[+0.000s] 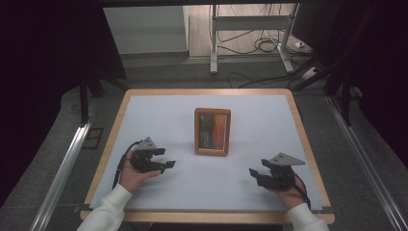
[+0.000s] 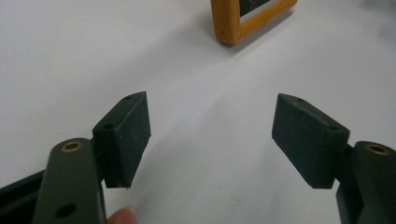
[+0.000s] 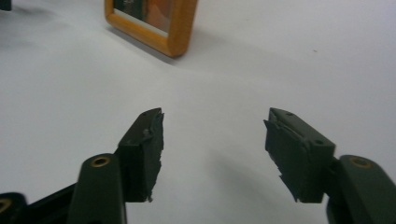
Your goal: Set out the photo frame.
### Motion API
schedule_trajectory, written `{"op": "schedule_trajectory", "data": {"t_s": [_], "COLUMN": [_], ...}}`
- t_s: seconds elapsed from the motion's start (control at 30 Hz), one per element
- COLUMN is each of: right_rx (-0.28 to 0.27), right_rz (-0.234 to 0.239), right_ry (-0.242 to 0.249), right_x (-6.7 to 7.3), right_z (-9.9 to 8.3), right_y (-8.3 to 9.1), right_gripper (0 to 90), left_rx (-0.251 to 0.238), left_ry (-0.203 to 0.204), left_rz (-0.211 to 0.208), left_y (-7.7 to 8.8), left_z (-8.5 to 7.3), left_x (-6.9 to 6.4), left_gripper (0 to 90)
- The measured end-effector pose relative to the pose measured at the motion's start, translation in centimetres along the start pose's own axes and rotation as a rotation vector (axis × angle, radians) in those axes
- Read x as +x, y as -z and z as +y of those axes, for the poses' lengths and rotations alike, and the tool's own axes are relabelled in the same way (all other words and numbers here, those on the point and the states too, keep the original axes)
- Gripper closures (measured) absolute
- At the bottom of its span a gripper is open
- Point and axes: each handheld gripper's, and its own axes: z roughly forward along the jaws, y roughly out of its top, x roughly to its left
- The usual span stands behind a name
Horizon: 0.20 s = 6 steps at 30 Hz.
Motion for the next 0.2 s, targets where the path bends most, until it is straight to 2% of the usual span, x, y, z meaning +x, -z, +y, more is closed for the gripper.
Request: {"op": "schedule_trajectory", "data": {"t_s": [0.1, 0.2], "right_rx": [-0.013, -0.035], "right_rz": [-0.004, -0.008], "right_ry": [-0.022, -0.02], "right_x": [-0.4, -0.46], "right_z": [-0.06, 0.18], "right_y": [0.23, 0.16], "right_gripper": [31.8, 28.0], "left_rx": [0.002, -0.004], "left_ry": [0.002, 0.004], "left_rz": [0.002, 0.004], "left_y": [-0.04, 0.01], "left_z": [-0.01, 0.0], "left_x": [0.01, 0.1], "left_gripper": [27.4, 27.2]}}
